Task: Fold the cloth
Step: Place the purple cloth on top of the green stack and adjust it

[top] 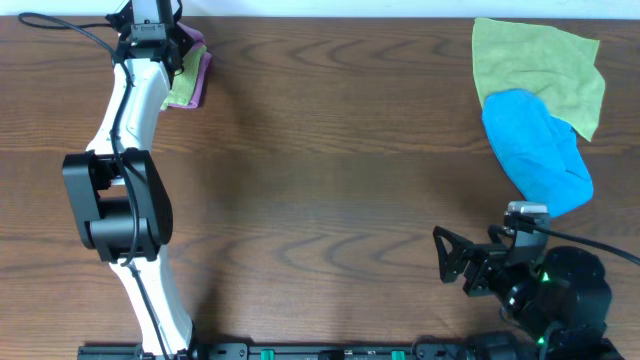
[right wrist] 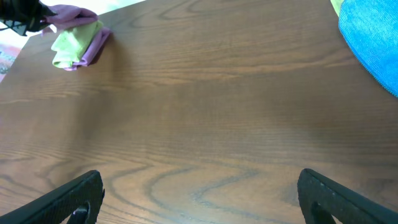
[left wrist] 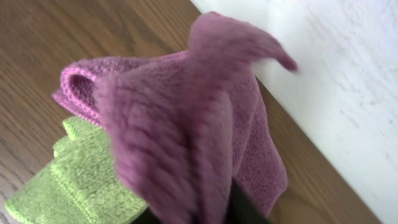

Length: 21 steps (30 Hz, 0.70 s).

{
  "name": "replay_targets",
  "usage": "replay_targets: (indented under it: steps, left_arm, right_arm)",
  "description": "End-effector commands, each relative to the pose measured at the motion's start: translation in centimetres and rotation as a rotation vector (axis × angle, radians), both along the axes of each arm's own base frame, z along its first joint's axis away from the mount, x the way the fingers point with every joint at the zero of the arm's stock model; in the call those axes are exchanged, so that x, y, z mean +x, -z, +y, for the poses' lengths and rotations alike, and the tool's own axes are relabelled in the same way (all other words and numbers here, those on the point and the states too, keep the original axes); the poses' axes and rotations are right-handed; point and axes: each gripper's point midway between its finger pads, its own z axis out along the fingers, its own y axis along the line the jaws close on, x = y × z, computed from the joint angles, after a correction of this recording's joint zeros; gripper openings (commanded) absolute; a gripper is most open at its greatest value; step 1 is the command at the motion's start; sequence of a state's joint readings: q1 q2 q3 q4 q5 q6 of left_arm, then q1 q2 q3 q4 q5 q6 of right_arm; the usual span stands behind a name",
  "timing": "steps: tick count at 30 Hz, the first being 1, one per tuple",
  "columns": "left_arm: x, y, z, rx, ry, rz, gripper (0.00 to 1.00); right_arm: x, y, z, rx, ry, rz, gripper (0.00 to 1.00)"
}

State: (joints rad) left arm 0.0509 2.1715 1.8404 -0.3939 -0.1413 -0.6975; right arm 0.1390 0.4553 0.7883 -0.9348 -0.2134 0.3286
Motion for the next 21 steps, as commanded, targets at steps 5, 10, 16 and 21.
replay_targets:
  steps: [5,10,16,21]
  left_arm:
    - [0.0,0.2,0.9,0.029,-0.016,0.016,0.49]
    - [-0.6,0.8,0.9,0.026,-0.015,0.053,0.5]
    - [-2.1,2.0,0.8,0.022,-0.014,0.13,0.5]
    - [-3.6,3.0,0.7,0.018,-0.013,0.203,0.47]
  right_arm:
    - [0.0,0.2,0.0,-0.002,-0.002,0.001,0.99]
    - [0.0,0.2,0.0,-0.002,-0.002,0.001,0.99]
    - [0.0,0.2,0.0,-0.002,-0.002,0.001,0.99]
    - [0.0,0.2,0.0,-0.002,-0.002,0.001,0.99]
